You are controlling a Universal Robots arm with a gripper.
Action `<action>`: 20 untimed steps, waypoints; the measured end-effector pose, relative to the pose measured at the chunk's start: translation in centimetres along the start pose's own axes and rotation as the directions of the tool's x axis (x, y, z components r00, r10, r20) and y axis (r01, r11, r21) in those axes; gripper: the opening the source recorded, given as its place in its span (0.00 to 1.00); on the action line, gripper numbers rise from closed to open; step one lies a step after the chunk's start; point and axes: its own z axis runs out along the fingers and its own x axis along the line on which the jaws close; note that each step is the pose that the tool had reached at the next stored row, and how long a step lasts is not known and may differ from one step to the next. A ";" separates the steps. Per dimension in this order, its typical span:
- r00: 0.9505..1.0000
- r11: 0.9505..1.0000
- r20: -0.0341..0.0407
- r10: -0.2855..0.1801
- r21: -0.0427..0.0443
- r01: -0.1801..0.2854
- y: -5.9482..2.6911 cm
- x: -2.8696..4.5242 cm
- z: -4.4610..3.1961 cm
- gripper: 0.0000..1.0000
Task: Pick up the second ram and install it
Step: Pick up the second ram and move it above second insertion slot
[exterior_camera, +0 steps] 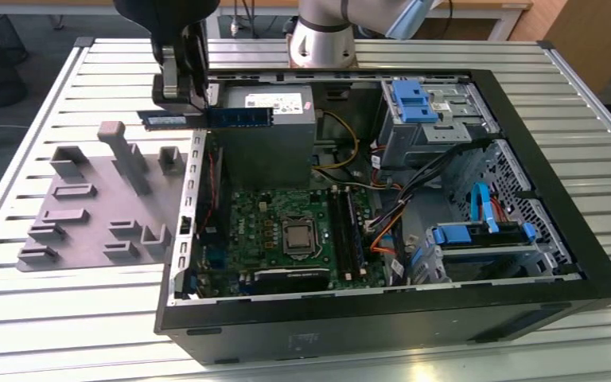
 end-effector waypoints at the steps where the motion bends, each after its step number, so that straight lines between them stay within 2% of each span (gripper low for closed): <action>1: 1.000 1.000 0.000 0.000 0.000 0.000 -0.13 0.00 0.00 0.14; 8: 1.000 1.000 0.000 0.000 0.000 0.000 -1.11 -0.01 -0.04 0.14; 20: 1.000 1.000 0.000 0.000 0.000 0.000 -2.28 -0.02 -0.06 0.14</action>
